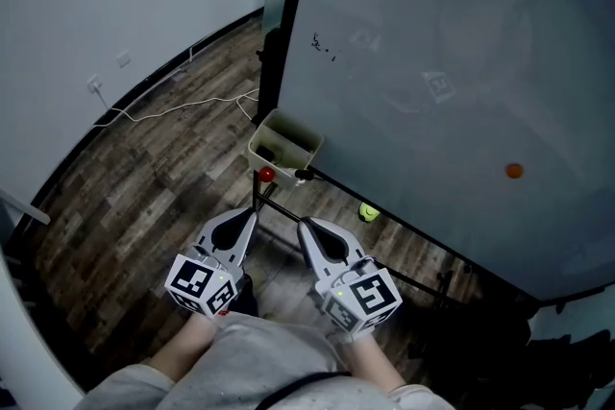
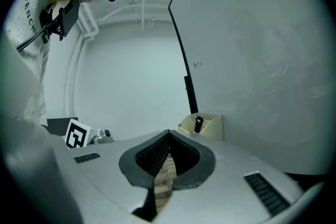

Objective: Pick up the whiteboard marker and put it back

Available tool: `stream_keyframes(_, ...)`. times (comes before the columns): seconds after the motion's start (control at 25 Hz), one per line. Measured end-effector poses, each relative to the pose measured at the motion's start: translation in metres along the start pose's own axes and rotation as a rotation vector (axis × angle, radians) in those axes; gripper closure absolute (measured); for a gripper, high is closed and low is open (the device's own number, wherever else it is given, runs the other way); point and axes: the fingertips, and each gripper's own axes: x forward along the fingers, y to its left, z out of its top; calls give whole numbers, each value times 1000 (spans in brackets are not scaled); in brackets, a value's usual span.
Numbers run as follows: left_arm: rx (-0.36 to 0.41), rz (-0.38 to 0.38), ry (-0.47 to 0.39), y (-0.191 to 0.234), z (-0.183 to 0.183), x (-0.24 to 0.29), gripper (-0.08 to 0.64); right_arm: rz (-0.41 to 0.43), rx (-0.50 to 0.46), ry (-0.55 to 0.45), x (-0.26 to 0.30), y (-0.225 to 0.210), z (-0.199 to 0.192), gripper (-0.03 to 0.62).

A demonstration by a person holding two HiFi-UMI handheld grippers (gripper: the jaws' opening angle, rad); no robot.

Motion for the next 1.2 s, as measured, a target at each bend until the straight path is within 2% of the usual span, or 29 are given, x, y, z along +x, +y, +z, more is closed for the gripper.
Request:
stream_keyframes(0.48, 20, -10, -25, -23, 8, -15, 545, 11, -26, -7, -20, 16, 3, 573)
stream_keyframes(1.2, 31, 5, -28, -32, 3, -35, 545, 45, -26, -1, -29, 33, -5, 574)
